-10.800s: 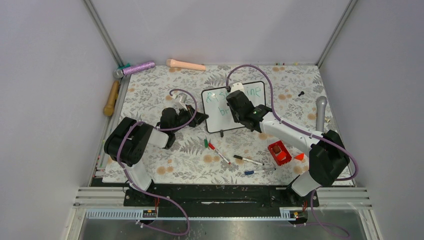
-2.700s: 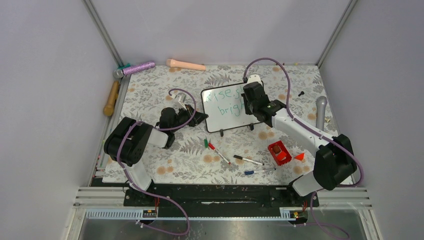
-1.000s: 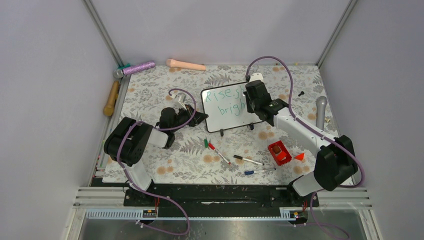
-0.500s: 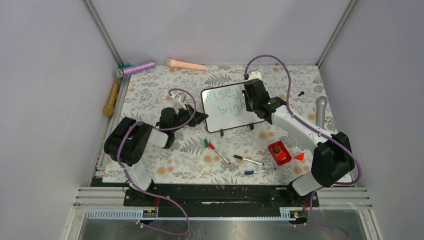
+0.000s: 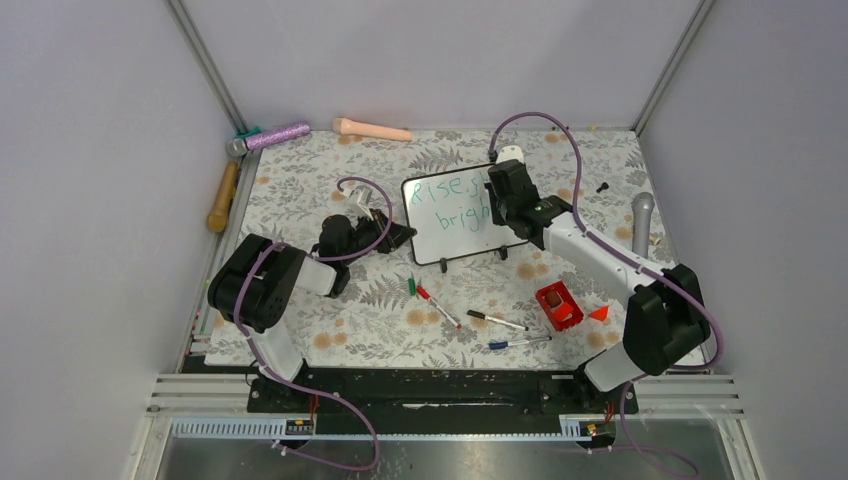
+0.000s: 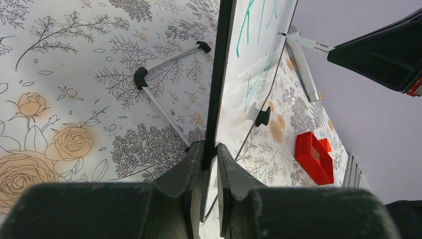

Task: Write a sentence on the whiteboard

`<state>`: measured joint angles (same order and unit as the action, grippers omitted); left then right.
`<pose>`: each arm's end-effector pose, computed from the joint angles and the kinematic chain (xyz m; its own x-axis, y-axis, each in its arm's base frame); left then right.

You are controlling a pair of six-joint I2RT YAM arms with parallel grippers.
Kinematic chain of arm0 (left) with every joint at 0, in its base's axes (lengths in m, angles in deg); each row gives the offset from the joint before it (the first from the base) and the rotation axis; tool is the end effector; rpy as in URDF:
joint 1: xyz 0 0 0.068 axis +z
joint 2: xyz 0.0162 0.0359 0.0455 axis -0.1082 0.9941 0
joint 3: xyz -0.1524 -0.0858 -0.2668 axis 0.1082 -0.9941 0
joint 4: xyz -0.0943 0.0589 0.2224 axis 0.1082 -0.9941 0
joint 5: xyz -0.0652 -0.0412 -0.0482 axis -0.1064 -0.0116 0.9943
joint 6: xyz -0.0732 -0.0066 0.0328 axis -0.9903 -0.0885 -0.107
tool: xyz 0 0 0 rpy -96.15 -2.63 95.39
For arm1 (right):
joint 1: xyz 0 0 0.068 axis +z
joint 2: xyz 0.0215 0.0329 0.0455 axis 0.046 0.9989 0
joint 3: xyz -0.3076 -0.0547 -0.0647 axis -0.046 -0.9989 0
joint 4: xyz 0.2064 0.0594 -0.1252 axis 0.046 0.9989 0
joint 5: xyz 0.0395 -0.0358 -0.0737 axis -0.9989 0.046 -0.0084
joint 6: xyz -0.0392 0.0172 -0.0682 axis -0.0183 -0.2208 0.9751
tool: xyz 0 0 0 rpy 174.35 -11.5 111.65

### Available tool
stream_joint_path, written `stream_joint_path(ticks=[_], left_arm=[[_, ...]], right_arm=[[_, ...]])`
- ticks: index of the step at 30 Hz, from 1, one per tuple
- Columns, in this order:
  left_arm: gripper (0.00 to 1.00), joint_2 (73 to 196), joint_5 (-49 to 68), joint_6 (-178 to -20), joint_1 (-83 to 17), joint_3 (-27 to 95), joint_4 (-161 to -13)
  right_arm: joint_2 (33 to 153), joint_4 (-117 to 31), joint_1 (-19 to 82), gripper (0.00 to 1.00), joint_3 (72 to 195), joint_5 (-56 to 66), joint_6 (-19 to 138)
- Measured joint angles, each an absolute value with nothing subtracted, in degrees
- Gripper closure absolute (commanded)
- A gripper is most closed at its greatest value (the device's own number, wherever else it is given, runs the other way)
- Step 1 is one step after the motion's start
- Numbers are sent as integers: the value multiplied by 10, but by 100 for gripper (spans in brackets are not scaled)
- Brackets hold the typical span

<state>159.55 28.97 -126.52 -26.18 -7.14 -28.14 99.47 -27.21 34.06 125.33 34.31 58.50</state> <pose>0.3156 -0.1493 0.2029 -0.5740 -0.3839 -0.7232 0.4824 0.5552 -0.6776 0.3168 0.1635 0.3184 -0.5340 -0.1776 -0.8266 -0.1619 0.9811 -0.1062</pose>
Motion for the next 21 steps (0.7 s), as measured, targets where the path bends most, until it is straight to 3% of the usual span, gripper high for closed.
stream_joint_path(ticks=[21], left_arm=[[100, 1595, 290, -1265, -262, -71, -281]], right_arm=[[973, -271, 340, 100, 1199, 318, 569]])
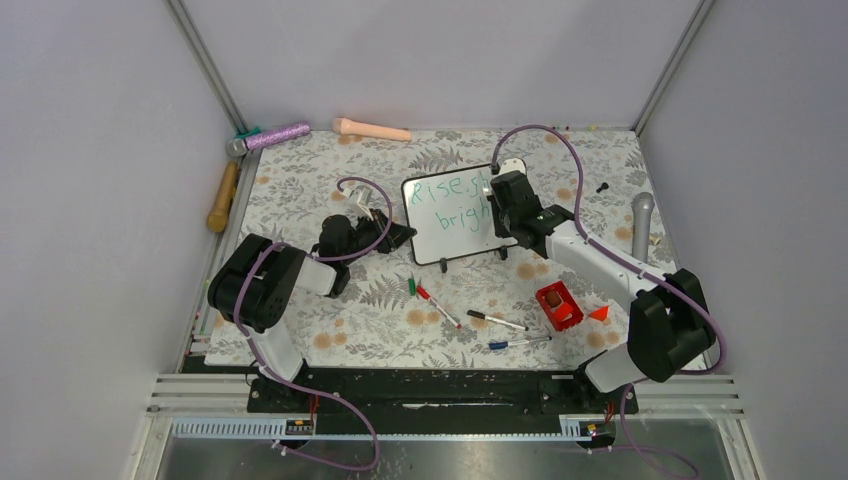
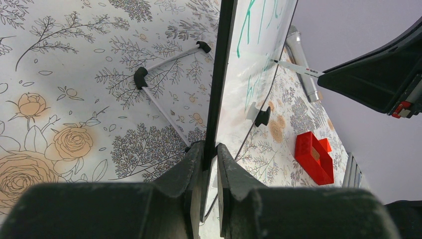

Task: Write a sentence on the whiteboard

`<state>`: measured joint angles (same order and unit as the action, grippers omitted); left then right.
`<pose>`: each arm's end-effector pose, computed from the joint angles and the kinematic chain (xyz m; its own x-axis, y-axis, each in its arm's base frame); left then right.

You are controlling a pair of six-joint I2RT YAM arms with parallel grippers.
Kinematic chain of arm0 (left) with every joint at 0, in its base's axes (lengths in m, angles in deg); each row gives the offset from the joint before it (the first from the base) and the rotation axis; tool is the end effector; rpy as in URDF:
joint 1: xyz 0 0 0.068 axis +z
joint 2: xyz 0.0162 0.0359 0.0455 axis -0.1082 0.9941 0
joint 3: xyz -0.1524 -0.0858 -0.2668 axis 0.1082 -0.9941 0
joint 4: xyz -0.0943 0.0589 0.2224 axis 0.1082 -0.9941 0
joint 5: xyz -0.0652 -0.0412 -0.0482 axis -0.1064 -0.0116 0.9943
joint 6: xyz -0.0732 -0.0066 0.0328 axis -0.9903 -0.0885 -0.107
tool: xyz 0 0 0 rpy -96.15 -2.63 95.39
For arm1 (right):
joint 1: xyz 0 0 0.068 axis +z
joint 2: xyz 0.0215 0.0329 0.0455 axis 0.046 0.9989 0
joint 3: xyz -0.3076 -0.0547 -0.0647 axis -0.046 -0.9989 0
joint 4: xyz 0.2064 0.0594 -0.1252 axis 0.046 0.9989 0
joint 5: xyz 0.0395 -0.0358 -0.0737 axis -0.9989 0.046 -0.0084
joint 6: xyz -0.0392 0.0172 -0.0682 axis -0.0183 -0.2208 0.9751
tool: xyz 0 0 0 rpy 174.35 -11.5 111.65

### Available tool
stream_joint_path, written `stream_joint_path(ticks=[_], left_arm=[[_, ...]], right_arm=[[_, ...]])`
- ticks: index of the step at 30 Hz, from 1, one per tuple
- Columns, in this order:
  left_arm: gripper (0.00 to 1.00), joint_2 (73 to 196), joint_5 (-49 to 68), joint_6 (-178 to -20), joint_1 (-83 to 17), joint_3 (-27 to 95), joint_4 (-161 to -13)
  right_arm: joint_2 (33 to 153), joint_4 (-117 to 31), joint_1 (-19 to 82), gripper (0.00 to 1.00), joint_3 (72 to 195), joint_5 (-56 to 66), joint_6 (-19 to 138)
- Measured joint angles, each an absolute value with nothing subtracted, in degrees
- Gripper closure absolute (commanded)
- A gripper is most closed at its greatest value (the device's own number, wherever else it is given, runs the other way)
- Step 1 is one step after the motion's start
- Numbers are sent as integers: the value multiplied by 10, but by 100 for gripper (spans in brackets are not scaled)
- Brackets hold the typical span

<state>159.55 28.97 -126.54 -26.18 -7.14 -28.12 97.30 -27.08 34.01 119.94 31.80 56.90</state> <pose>0.3157 -0.1493 0.2030 -0.5740 -0.3842 -0.7232 0.4824 0.5550 -0.6777 0.3003 0.1565 0.2972 -0.5848 -0.1750 -0.7921 -0.1852 0.9795 -0.0797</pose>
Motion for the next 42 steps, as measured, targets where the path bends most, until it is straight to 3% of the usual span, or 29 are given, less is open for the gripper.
stream_joint_path(ticks=[27, 42], left_arm=[[100, 1596, 290, -1265, -262, -72, -281], [100, 1595, 290, -1265, -262, -72, -281]], right_arm=[[932, -248, 337, 100, 1197, 344, 569], [982, -247, 328, 100, 1207, 348, 569]])
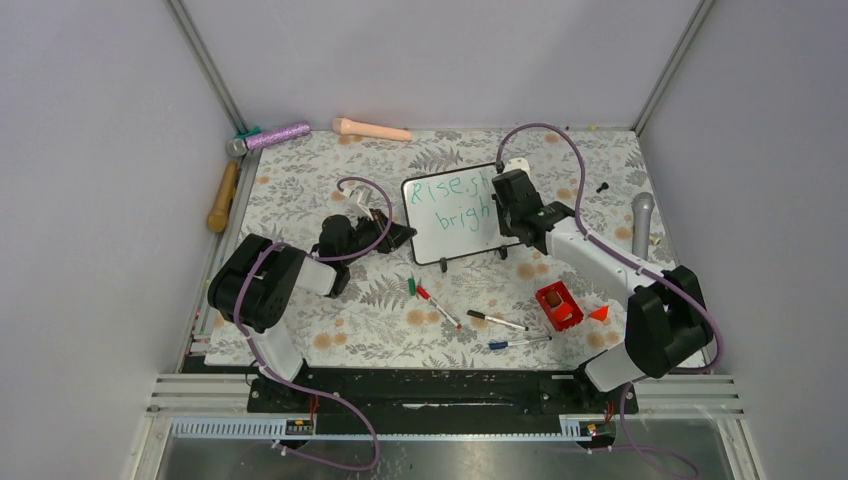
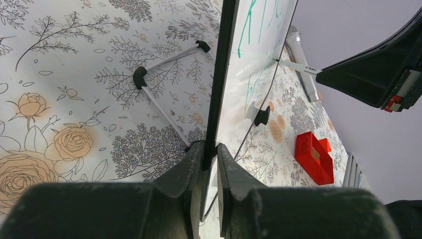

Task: Write a sentence on the whiteboard
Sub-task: Write a sentence on the whiteboard, then pick up the pen cap from the center of the board.

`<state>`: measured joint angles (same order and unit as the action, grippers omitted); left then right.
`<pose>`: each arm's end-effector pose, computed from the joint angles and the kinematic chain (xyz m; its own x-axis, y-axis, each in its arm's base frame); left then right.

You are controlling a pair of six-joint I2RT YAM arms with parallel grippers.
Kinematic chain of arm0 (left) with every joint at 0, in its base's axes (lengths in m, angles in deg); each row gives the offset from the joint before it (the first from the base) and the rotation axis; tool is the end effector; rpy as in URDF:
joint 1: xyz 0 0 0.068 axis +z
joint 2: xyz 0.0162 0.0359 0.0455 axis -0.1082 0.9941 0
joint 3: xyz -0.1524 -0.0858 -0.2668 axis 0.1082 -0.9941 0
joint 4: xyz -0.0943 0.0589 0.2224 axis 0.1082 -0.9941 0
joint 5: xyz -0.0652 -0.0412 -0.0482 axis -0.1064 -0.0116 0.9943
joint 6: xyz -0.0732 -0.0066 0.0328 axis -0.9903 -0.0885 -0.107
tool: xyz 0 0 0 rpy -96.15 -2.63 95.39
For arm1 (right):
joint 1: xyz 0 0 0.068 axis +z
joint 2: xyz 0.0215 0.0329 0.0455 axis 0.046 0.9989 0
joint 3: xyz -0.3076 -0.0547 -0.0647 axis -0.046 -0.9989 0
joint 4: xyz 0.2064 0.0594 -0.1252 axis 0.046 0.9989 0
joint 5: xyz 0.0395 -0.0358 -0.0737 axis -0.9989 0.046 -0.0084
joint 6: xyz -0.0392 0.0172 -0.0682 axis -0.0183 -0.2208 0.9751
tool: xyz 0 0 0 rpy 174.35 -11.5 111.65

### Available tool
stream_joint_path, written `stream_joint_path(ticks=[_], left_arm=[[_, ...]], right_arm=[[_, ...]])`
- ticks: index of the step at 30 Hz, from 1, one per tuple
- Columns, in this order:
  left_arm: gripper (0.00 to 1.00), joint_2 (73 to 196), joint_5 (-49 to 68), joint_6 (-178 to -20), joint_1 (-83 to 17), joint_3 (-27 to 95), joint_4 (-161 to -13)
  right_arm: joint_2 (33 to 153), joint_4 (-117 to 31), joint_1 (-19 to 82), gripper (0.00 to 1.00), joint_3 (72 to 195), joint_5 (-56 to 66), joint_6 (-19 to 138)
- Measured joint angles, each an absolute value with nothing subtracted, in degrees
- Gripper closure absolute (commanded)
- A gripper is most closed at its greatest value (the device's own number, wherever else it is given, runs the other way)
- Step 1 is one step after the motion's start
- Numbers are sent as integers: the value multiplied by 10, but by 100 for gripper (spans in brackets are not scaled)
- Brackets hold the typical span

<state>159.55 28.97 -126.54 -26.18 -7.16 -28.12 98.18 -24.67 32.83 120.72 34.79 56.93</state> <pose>0.3156 -0.1493 0.2029 -0.5742 -0.3841 -0.7230 0.4822 0.5551 -0.6778 0.3050 0.1472 0.2934 -0.6111 -0.1802 -0.7708 -0.1287 0.9834 -0.1279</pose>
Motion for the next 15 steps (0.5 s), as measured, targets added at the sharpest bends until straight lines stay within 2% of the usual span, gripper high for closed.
stream_joint_path(ticks=[1, 5, 9, 12, 15], left_arm=[[100, 1595, 290, -1265, -262, -72, -281], [89, 1595, 290, -1265, -262, -72, -281], [74, 1595, 292, -1265, -262, -73, -275], [56, 1595, 293, -1267, -258, -85, -251], [52, 1594, 290, -1270, -248, -104, -232]], right_arm=[[983, -245, 328, 100, 1209, 348, 569], [982, -245, 327, 100, 1211, 348, 569], [942, -243, 327, 100, 1204, 348, 569], [888, -243, 327, 100, 1191, 348, 568], [836, -243, 326, 100, 1172, 348, 564]])
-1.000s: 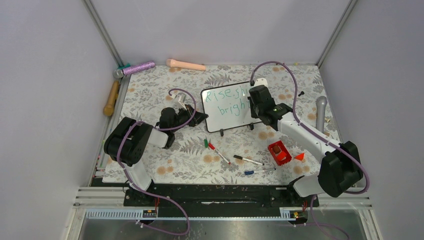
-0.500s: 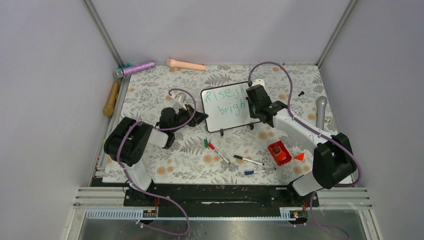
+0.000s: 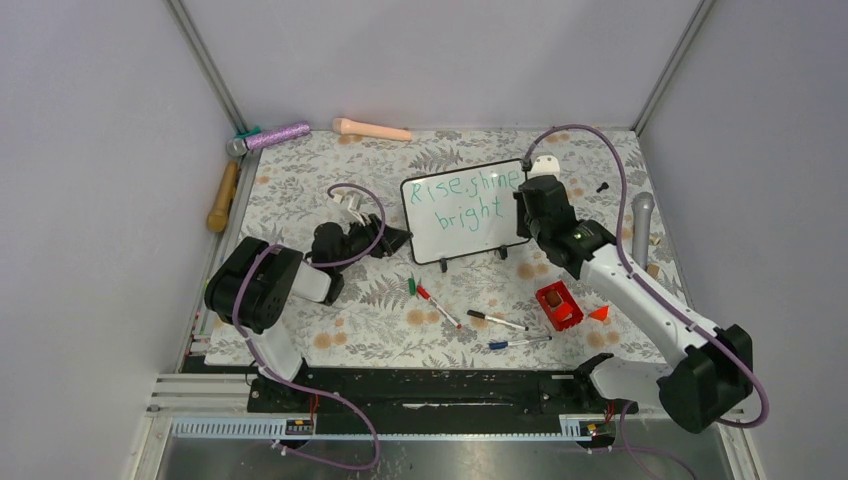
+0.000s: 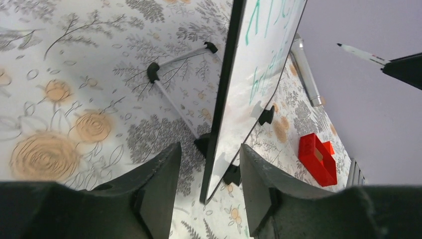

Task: Write a sentence on the whiteboard
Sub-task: Pick up the pen cap from the center of the board.

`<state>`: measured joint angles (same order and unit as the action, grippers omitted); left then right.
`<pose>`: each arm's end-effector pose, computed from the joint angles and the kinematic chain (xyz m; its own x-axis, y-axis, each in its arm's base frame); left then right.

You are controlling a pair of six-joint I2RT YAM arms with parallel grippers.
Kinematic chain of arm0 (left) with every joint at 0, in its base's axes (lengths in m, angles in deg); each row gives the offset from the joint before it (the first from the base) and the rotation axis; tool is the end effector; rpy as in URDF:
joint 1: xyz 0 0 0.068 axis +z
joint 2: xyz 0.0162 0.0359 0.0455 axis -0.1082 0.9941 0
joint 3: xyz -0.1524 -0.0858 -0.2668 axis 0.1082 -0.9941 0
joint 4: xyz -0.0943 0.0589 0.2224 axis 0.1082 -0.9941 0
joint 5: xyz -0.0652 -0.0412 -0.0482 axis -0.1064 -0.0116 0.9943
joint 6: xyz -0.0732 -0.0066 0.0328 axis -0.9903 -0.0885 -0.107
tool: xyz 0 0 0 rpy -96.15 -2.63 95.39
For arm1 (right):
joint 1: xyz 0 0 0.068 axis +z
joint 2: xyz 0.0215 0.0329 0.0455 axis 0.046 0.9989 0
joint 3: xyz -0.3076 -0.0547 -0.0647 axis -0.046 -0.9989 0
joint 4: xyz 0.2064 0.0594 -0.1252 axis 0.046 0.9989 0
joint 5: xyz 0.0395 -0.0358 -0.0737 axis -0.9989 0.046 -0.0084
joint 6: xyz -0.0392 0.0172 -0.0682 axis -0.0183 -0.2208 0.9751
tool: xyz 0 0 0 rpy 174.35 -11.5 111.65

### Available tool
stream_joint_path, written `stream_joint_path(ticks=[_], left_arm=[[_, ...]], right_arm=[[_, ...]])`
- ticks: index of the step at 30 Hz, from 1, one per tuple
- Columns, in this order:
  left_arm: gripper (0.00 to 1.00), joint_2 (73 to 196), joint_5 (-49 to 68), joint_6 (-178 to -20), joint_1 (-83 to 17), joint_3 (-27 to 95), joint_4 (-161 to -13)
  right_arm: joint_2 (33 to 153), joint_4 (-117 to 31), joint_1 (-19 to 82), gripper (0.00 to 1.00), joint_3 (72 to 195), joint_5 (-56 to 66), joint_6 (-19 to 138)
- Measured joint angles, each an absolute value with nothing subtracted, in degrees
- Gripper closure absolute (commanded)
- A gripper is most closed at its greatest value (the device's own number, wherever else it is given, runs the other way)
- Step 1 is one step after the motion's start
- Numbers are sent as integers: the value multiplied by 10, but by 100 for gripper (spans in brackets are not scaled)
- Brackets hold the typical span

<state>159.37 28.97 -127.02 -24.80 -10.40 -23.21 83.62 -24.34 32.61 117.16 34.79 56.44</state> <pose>0.3086 -0.1381 0.2004 -0.5465 -0.4100 -0.7302 0.4847 0.5562 -0.6751 0.2543 0.1165 0.3445 -0.4798 -0.0927 -0.8725 -0.1061 0.9932 -0.0472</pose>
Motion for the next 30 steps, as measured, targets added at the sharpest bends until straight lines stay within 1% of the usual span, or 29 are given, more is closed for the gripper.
stream_joint_path(ticks=[3, 6, 7, 8, 9, 13, 16, 19, 21, 24, 26, 30], left_arm=[[52, 1582, 286, -1270, -240, -125, -231], [54, 1533, 276, -1272, -229, -160, -236], [18, 1515, 273, -1274, -226, -170, -239], [3, 1495, 269, -1276, -224, -178, -246], [2, 1477, 266, -1274, -224, -185, -254], [1, 1378, 245, -1290, -224, -218, -319], [1, 1300, 230, -1296, -224, -231, -403], [1, 1233, 198, -1296, -224, -213, -552], [1, 1204, 154, -1312, -224, -186, -662], [1, 1195, 111, -1332, -208, -144, -791], [3, 1204, 100, -1344, -194, -127, -846], [4, 1263, 102, -1358, -187, -100, -941]], right_arm=[[808, -243, 326, 100, 1150, 347, 561], [792, -236, 326, 100, 1129, 345, 558], [787, -230, 326, 100, 1124, 344, 557], [780, -228, 326, 100, 1119, 342, 555], [775, -225, 326, 100, 1117, 342, 555], [740, -221, 326, 100, 1105, 341, 553], [716, -220, 326, 100, 1098, 341, 550], [691, -219, 326, 100, 1090, 341, 546], [673, -218, 326, 100, 1084, 341, 543], [652, -218, 326, 100, 1082, 339, 538], [643, -219, 325, 100, 1082, 333, 535], [632, -218, 325, 100, 1081, 325, 532]])
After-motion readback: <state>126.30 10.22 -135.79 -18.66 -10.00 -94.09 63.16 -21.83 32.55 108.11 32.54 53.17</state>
